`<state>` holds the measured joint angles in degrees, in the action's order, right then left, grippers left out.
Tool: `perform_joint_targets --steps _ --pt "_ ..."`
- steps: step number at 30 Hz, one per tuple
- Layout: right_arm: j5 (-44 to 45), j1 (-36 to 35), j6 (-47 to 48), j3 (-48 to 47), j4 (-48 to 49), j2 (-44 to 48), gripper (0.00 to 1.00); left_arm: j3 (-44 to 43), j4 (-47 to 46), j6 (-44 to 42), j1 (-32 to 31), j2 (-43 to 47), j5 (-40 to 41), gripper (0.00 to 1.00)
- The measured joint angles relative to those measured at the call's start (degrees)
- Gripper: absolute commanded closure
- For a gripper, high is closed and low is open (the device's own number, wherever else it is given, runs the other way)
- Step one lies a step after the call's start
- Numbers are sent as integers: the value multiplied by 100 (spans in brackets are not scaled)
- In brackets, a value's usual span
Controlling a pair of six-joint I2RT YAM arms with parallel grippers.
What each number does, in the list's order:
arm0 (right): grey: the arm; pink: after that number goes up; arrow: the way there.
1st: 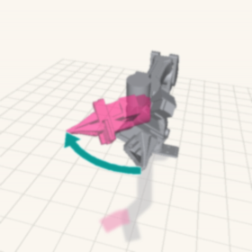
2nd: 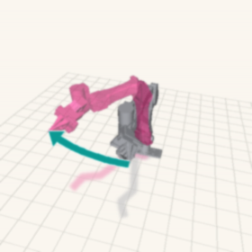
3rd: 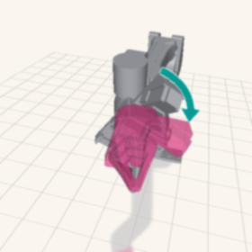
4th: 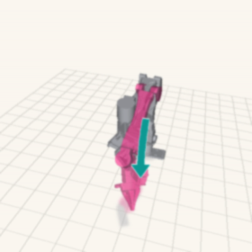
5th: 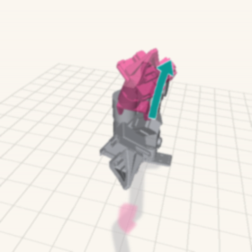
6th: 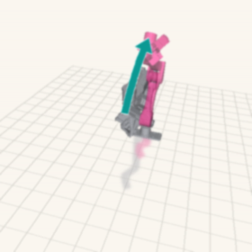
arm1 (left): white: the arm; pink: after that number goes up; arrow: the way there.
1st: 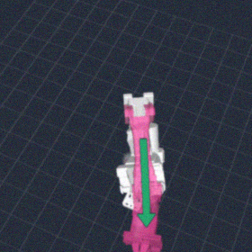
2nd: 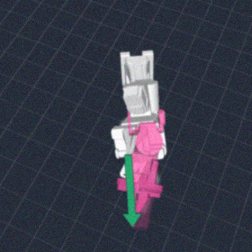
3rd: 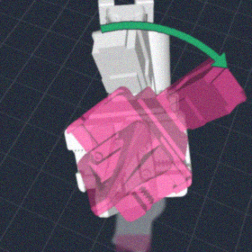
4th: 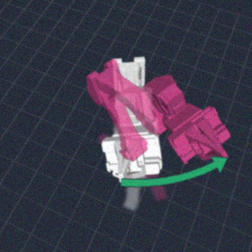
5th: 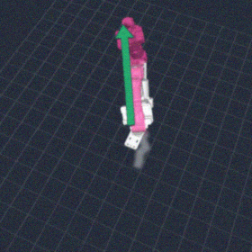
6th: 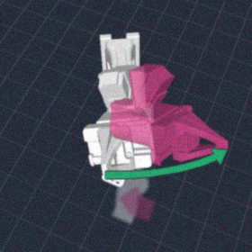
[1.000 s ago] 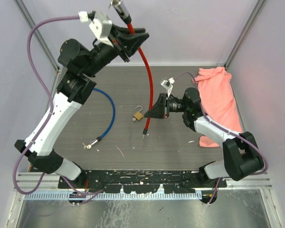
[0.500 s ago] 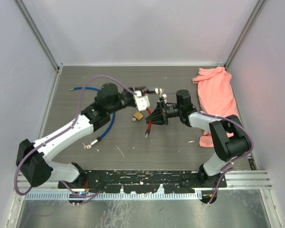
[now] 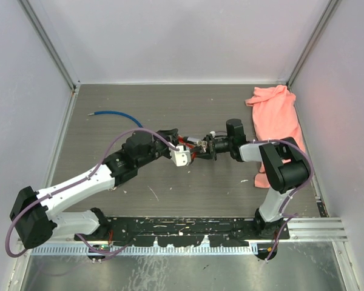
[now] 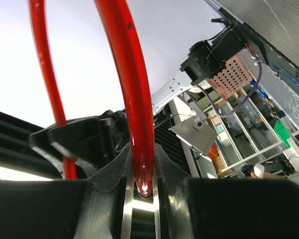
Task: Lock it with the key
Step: Adjust the lock.
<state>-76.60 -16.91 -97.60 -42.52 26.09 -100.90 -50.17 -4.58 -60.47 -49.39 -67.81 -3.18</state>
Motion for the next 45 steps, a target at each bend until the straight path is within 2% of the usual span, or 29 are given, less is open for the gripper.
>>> perform_joint_targets --steps 6,12,21,27,31,36,45 --pt "83 109 -863 0 962 -142 99 636 -713 199 -15 44 463 100" --pt "284 304 -1735 0 2409 -721 99 1290 -2153 118 -122 -208 1123 100" --pt "964 317 -2068 -46 4972 -1572 99 1174 -4586 39 -164 -1408 2227 100" --pt "1499 330 -2068 -328 5862 -1711 99 876 -5254 608 -162 -1606 2695 100" --pt "1681 382 -2068 -380 6004 -1720 99 758 -5368 1095 -155 -1591 2734 100" --pt "1720 514 -2065 -391 6004 -1917 99 787 -4990 1635 -149 -1436 2629 100" --pt "1543 544 -2065 -632 5871 -1665 99 892 -3488 2839 -87 -420 1633 100"
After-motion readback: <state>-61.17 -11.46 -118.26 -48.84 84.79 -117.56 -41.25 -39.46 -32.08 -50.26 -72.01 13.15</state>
